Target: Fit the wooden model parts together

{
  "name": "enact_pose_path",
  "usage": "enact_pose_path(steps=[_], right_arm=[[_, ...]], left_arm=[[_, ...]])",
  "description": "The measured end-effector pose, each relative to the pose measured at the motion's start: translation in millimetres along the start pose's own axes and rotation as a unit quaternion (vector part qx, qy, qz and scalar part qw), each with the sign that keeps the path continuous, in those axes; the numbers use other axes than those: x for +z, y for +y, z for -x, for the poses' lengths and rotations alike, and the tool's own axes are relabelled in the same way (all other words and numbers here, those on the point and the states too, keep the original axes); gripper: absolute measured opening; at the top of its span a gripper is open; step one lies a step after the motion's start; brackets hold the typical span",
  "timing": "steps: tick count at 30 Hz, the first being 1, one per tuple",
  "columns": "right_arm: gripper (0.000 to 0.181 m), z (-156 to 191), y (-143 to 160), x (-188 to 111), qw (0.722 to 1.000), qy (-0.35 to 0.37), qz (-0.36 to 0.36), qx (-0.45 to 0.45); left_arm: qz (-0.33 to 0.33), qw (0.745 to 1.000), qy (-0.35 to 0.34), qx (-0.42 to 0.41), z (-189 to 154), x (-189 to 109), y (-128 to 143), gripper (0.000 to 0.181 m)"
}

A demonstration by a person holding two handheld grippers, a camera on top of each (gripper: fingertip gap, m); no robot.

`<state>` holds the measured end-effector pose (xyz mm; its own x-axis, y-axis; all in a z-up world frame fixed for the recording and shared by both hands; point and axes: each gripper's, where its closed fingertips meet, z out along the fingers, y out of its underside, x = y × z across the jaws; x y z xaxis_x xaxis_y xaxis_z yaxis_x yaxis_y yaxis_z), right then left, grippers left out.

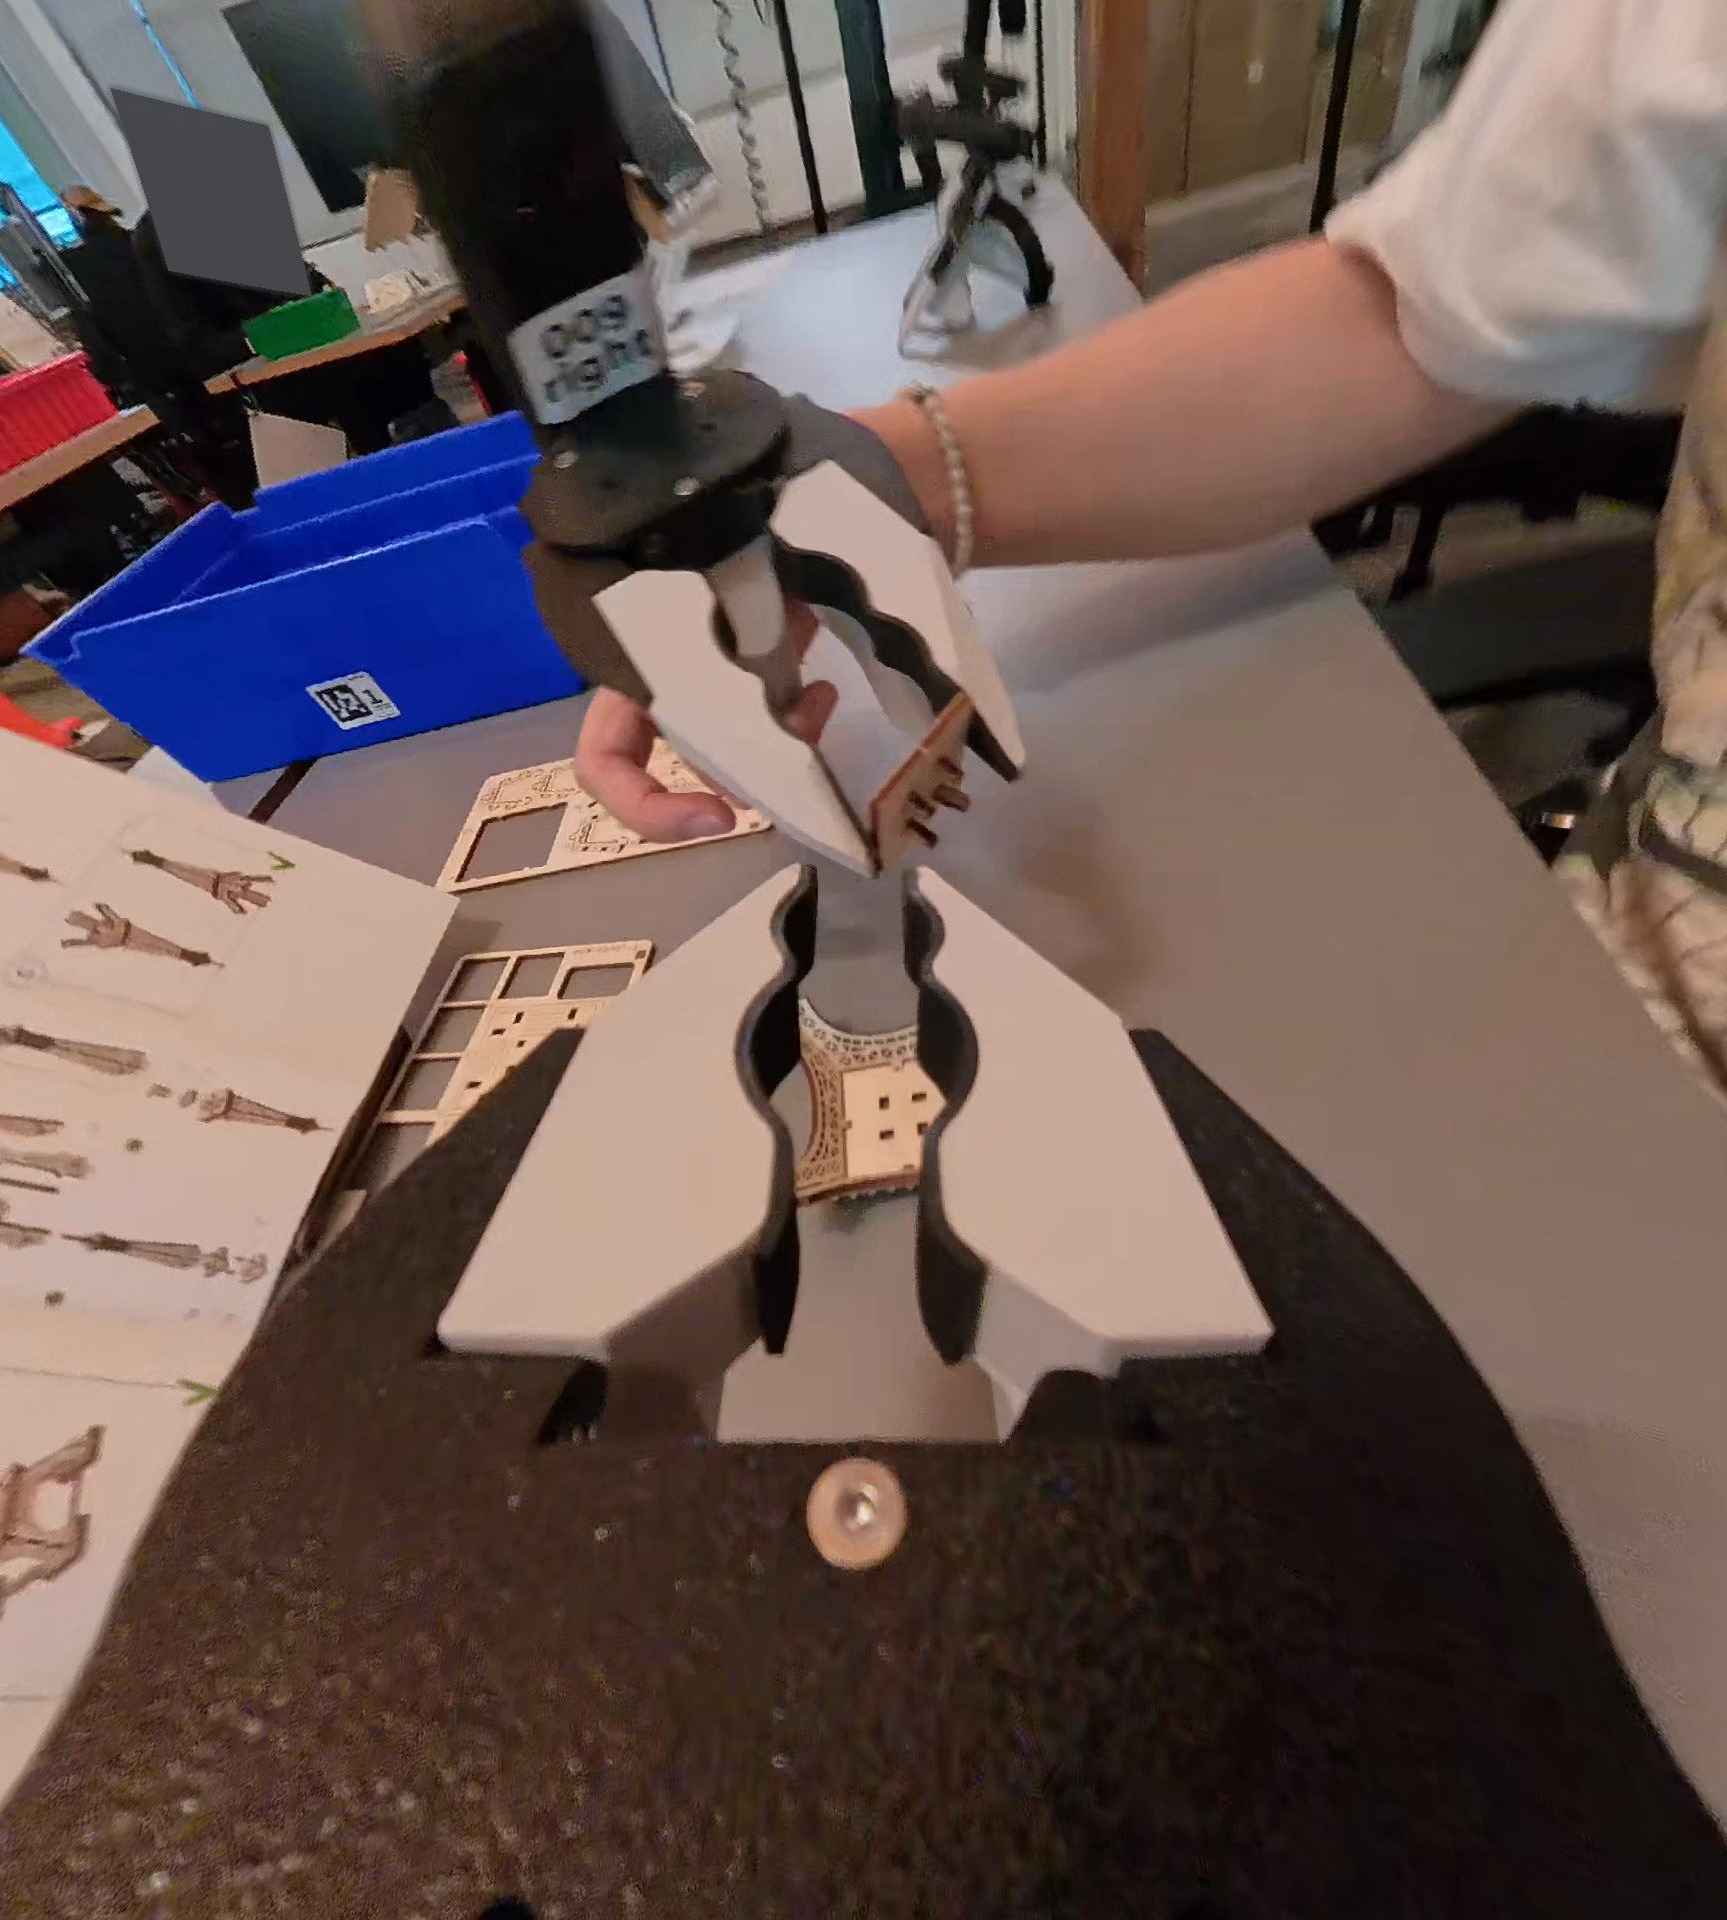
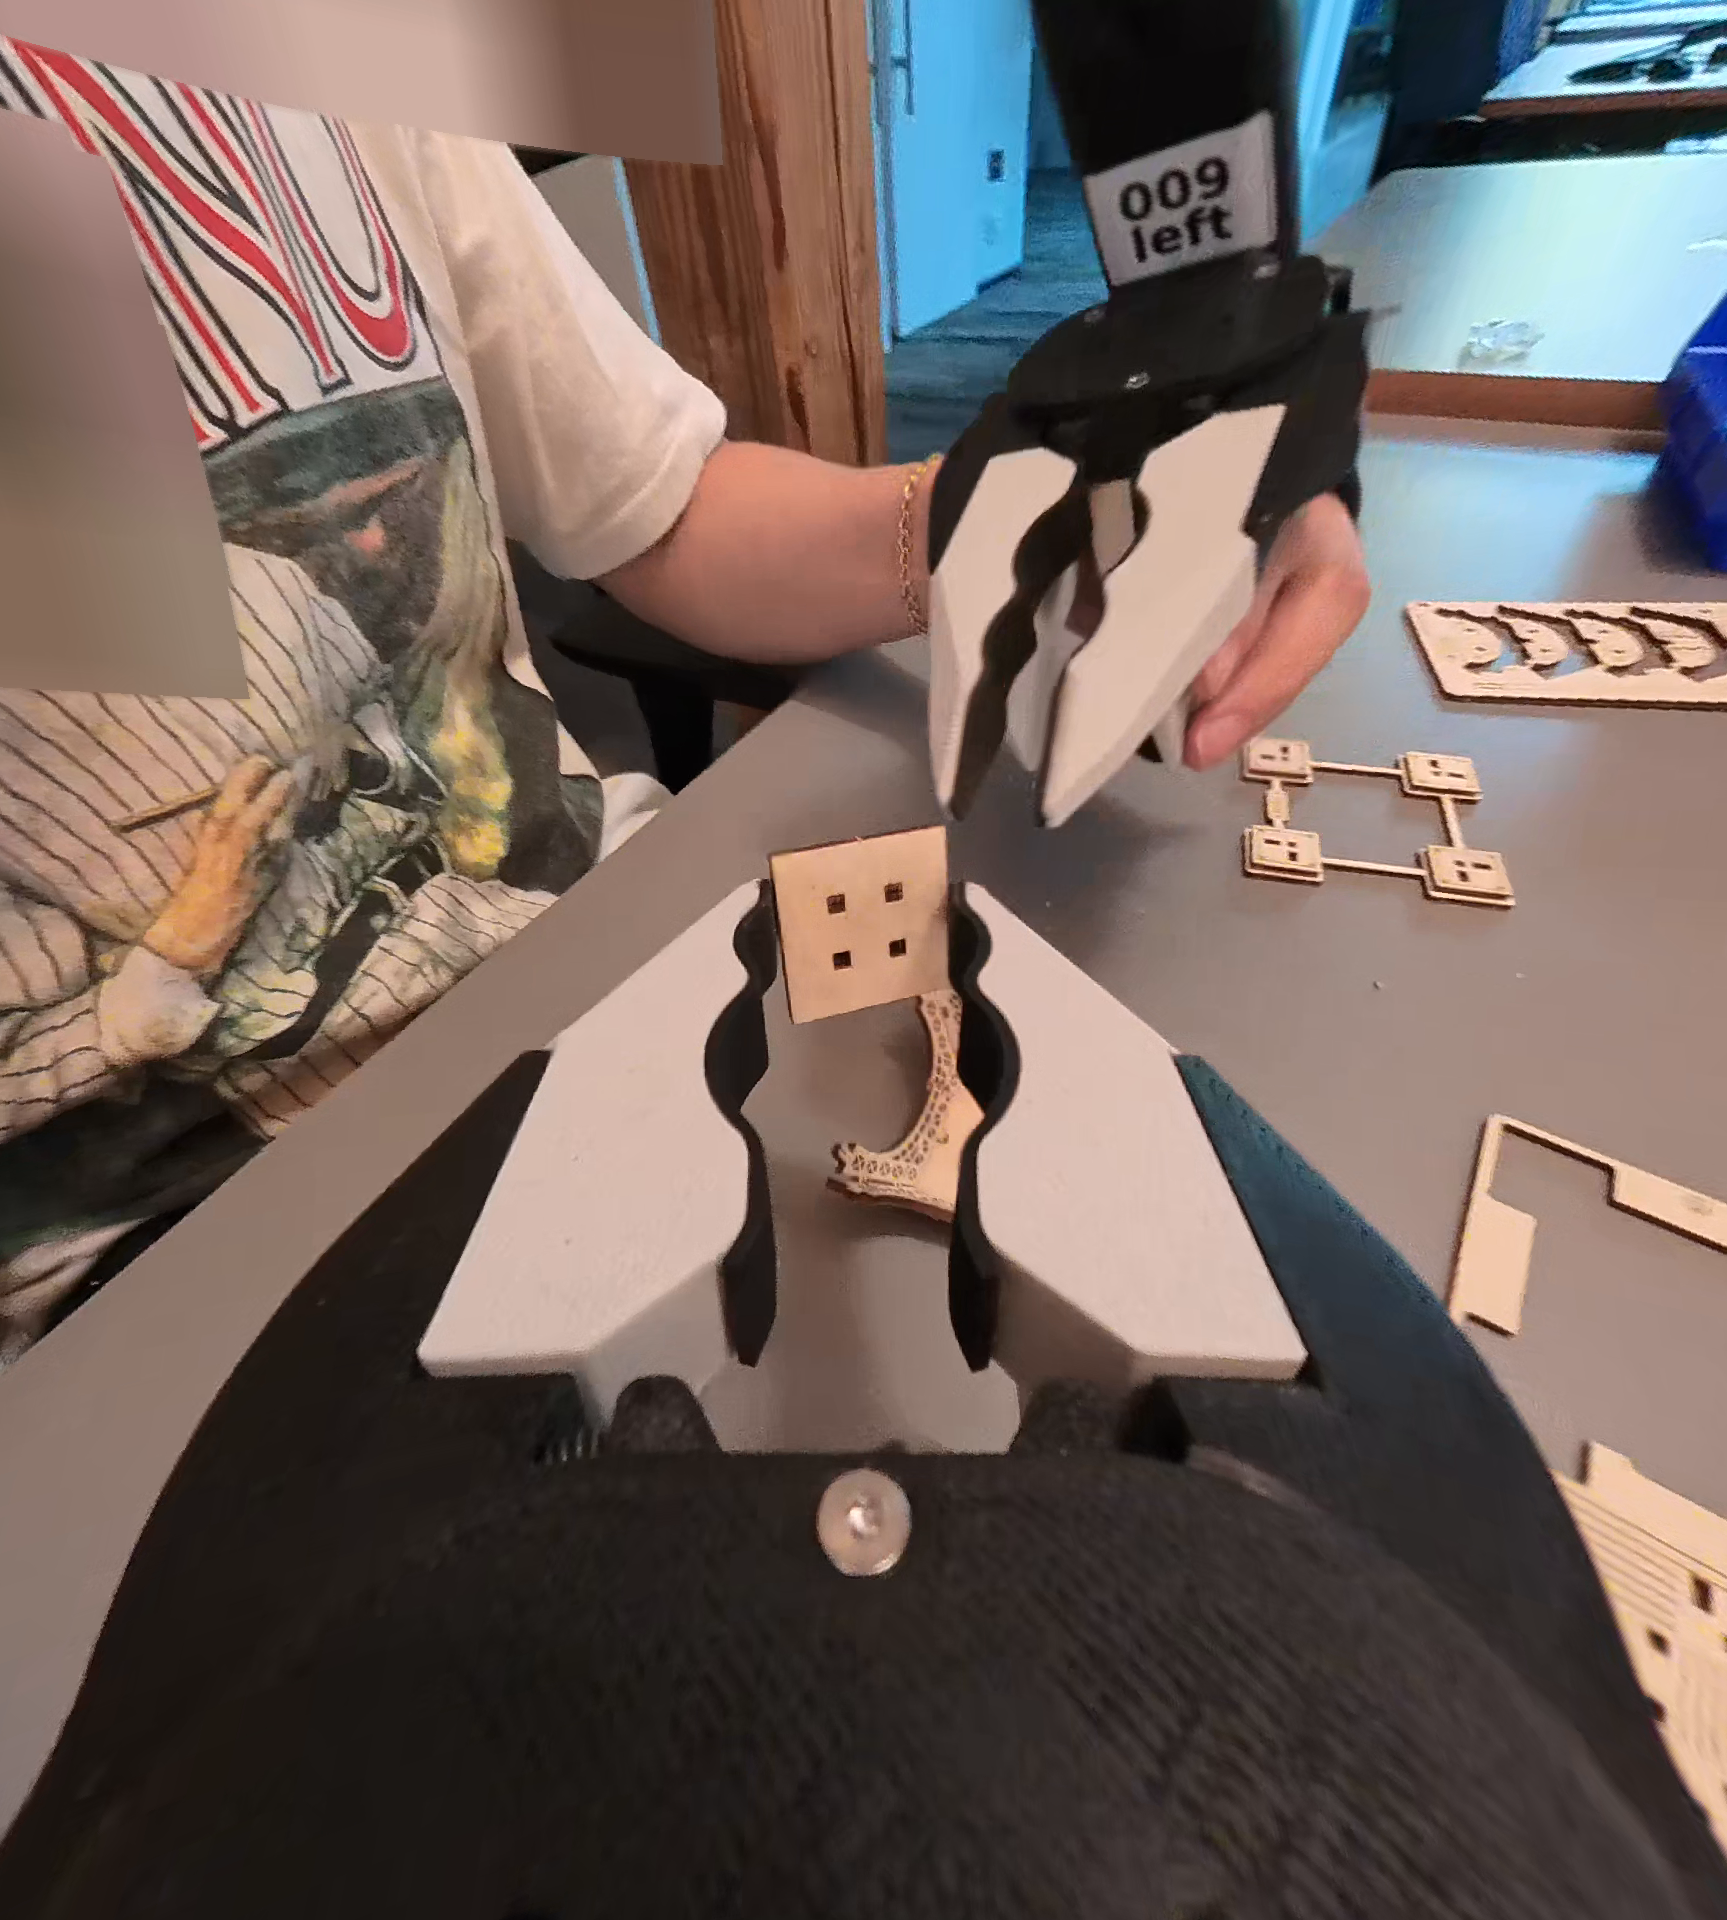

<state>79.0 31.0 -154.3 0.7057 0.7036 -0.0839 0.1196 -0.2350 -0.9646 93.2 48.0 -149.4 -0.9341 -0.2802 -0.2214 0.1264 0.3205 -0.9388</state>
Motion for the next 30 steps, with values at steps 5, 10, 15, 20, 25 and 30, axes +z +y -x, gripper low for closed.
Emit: enact_pose_path(steps=[5,10,15,20,25,30], right_arm=[[0.030,-1,-6,8,0.999,-0.042,-0.017,0.025],[0.030,-1,-13,15,0.997,-0.063,-0.043,0.031],[0.032,-11,-18,12,0.997,-0.034,-0.062,0.034],[0.044,-47,-12,-8,0.986,0.165,-0.031,-0.007],[0.046,-65,-13,-35,0.938,0.344,-0.003,-0.041],[0.027,-47,-34,-31,0.906,0.413,-0.005,-0.094]], left_arm=[[0.044,0.995,-0.031,0.084,-3,3,-4,0.018],[0.044,0.994,-0.016,0.096,-5,1,-8,0.007],[0.044,0.998,-0.033,0.039,3,-5,-10,0.000],[0.037,0.990,-0.116,-0.067,24,-15,-7,0.000],[0.043,0.975,-0.165,-0.140,30,-14,3,0.000],[-0.031,0.933,-0.199,-0.297,41,-16,1,0.000]])
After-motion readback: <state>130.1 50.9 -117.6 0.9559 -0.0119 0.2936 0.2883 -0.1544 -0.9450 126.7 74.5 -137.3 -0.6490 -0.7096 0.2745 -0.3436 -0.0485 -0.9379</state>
